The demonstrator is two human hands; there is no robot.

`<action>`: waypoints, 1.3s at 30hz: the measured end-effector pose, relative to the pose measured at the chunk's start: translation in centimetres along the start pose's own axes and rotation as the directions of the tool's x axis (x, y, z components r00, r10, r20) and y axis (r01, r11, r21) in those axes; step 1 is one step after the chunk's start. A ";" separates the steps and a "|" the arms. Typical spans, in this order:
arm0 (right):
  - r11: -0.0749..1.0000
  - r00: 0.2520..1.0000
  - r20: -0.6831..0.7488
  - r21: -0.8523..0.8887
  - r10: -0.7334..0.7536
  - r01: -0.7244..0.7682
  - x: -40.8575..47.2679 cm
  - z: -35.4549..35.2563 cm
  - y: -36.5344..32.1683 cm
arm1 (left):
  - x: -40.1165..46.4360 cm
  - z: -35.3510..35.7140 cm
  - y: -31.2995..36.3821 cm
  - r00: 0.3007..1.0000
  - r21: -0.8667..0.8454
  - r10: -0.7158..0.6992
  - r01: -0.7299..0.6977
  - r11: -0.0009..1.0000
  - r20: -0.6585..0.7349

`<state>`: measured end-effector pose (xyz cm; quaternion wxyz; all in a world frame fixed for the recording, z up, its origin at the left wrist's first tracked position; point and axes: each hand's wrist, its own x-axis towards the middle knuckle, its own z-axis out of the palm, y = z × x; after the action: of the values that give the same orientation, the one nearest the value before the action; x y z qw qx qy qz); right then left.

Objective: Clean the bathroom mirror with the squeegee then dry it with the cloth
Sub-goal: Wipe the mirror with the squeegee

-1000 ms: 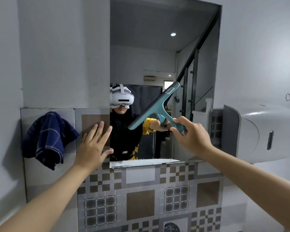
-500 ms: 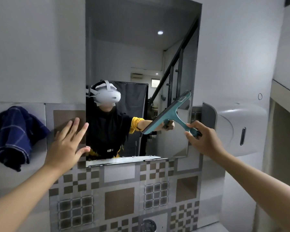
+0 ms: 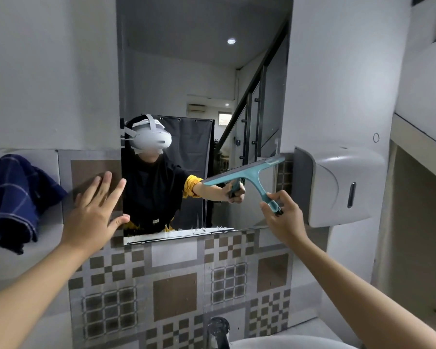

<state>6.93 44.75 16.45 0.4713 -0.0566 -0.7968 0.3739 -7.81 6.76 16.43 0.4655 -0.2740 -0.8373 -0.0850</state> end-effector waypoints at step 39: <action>0.563 0.733 0.008 0.635 0.680 -0.529 -8.2 16.4 -16.5 | -2.7 1.1 -0.9 0.997 -0.073 -0.005 0.010 0.997 0.074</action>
<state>2.80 20.47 16.77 0.3969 -0.2208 -0.5040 0.7347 -7.92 5.42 13.68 0.4235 -0.2906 -0.8513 -0.1070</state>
